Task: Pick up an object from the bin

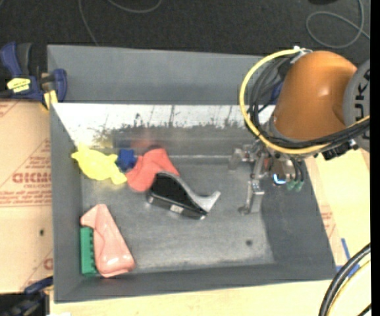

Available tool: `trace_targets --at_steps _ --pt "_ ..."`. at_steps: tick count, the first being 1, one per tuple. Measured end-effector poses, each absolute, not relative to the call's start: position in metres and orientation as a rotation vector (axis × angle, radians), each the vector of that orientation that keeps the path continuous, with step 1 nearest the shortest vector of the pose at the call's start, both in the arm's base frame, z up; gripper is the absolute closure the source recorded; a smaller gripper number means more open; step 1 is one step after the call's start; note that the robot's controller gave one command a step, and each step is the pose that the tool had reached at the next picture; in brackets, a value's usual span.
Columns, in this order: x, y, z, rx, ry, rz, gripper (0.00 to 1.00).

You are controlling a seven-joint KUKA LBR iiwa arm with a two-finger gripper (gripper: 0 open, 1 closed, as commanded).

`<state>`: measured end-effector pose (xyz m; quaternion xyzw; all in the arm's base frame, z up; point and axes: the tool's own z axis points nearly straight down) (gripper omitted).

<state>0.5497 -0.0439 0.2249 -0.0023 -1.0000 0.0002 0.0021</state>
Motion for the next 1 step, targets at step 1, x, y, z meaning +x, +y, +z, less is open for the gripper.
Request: trace_targets --at_steps 1 --pt "0.5511 -0.0439 0.2295 -0.006 -3.146 0.002 0.0"
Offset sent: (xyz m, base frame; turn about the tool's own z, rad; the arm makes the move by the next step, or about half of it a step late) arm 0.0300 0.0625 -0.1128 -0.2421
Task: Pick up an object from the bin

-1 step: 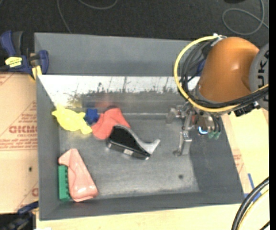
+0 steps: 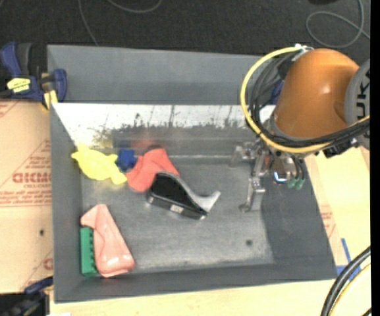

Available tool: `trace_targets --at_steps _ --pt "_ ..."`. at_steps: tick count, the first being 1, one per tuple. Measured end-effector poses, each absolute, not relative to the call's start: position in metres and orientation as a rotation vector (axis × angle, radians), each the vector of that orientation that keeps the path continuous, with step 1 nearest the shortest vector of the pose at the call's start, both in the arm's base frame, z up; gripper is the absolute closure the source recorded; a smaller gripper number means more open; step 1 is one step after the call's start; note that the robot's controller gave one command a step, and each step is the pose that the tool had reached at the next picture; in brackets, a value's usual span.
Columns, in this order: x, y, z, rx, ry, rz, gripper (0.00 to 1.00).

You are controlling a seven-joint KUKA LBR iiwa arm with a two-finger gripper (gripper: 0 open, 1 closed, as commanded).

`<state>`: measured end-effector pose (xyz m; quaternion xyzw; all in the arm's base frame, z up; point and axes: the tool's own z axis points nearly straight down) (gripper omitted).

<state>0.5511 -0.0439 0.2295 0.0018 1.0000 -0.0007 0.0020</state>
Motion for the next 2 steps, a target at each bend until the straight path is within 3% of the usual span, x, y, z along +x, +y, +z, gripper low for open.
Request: trace_targets --at_steps 1,2 --pt "0.563 -0.024 0.192 -0.122 3.132 -0.003 0.0" --pt "0.564 -0.018 0.179 -0.161 3.133 -0.002 0.0"
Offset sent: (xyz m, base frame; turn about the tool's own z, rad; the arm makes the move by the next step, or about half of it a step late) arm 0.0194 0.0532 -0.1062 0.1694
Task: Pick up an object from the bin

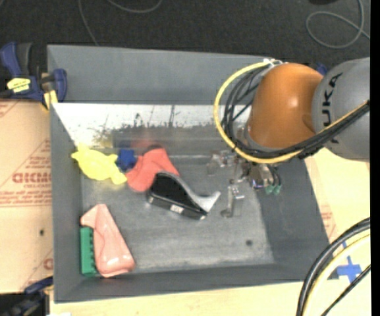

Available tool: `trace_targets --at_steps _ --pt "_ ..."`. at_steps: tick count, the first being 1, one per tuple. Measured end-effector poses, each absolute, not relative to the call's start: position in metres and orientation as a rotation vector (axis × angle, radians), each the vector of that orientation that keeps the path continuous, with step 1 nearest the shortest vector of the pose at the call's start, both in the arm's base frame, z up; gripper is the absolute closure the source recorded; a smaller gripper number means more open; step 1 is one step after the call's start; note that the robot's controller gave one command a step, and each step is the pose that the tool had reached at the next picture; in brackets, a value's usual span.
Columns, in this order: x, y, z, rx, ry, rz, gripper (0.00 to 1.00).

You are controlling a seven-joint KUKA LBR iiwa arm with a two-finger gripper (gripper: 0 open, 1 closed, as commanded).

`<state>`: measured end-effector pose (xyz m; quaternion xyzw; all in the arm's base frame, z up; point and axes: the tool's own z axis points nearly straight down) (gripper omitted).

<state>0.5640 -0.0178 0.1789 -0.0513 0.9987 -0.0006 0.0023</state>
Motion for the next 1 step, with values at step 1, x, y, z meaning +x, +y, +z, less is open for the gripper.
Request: trace_targets --at_steps 1 --pt "0.5526 -0.0202 0.1493 -0.013 3.133 0.0 0.0"
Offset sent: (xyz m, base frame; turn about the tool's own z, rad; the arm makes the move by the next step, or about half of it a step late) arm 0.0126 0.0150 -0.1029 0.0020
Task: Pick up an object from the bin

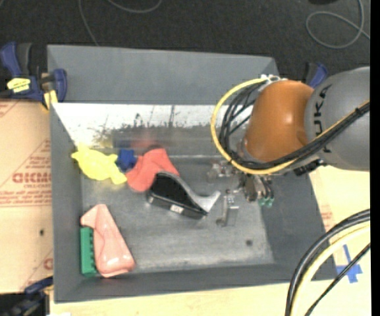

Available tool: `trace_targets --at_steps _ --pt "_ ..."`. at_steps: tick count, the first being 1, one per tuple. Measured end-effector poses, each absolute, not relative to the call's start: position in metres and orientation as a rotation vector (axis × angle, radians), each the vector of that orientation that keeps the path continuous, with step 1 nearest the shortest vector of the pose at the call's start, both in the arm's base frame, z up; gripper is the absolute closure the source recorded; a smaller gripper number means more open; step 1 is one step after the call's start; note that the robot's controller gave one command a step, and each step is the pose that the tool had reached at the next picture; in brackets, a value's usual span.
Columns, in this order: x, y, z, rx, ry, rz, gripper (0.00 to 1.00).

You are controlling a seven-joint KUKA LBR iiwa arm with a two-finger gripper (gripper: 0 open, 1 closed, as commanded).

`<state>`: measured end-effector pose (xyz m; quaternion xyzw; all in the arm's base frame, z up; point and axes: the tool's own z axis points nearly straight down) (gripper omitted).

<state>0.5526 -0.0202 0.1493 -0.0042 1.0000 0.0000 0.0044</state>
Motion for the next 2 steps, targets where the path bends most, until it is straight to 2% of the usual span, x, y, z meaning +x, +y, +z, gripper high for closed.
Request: trace_targets --at_steps 1,2 --pt "0.552 -0.021 0.141 0.028 3.132 -0.001 0.0" --pt "0.553 -0.022 0.118 -0.114 3.136 -0.002 0.0"
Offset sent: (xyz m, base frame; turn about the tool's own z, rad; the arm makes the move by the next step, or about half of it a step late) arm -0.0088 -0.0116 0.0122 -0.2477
